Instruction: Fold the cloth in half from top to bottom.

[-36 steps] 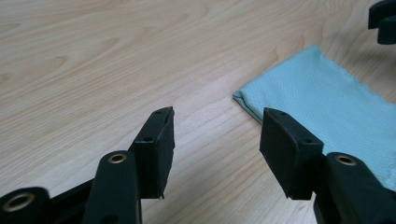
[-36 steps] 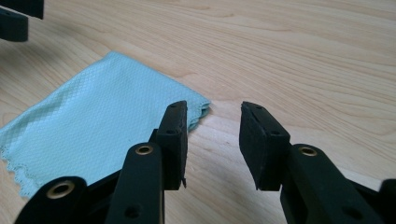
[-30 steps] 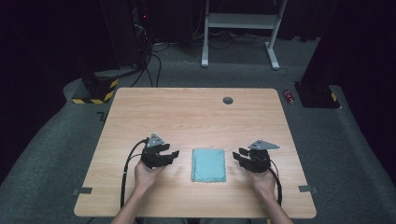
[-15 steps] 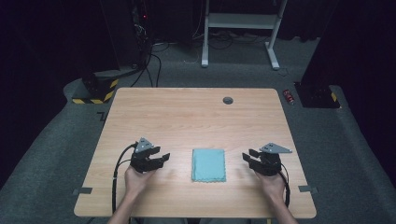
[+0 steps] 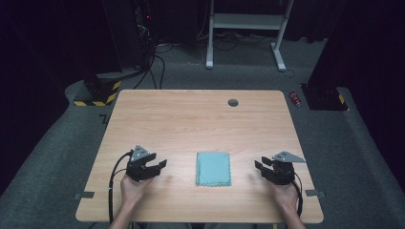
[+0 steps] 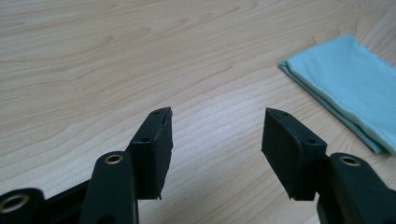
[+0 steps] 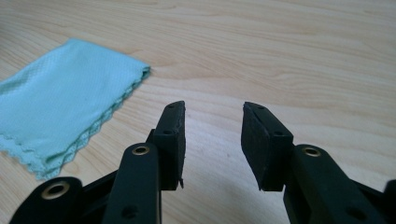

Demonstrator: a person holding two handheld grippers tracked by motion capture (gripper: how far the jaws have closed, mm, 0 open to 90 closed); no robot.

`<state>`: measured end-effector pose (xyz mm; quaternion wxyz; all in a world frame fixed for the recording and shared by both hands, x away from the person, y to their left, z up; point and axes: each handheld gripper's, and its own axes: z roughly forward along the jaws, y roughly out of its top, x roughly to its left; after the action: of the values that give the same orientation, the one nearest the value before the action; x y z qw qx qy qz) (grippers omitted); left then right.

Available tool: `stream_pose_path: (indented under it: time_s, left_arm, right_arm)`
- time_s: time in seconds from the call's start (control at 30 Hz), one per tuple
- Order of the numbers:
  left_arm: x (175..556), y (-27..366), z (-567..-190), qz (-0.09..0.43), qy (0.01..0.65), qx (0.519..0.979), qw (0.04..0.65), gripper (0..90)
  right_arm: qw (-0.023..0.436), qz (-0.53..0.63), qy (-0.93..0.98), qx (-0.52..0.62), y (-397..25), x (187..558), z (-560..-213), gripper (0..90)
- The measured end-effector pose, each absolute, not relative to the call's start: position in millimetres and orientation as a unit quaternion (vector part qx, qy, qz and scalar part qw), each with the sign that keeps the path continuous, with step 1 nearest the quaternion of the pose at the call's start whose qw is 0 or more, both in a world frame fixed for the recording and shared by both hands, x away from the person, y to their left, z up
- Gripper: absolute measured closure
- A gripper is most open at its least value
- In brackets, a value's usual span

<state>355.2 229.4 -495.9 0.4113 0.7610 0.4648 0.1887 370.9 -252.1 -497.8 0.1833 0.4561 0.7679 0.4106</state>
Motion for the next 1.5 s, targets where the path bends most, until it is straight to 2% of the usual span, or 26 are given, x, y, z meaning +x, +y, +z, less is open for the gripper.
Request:
stream_pose_path:
  time_s: [0.47,0.8,1.03,1.2,1.5]
  left_arm:
    - [349,237,-516,0.196,0.488,0.759,0.384,42.7]
    - [351,238,-525,0.205,0.499,0.759,0.366,42.2]
    - [350,236,-528,0.221,0.495,0.760,0.358,41.1]
    - [349,232,-528,0.228,0.495,0.762,0.349,35.8]
    - [348,231,-528,0.225,0.494,0.764,0.349,32.1]
  right_arm:
    - [0.191,0.377,0.770,0.478,-265,364,-516,59.9]
    - [0.215,0.347,0.779,0.475,-264,364,-522,57.6]
    - [0.219,0.339,0.781,0.476,-264,364,-522,50.6]
    - [0.214,0.338,0.783,0.477,-264,363,-522,43.0]
    - [0.215,0.338,0.783,0.476,-264,362,-523,42.0]
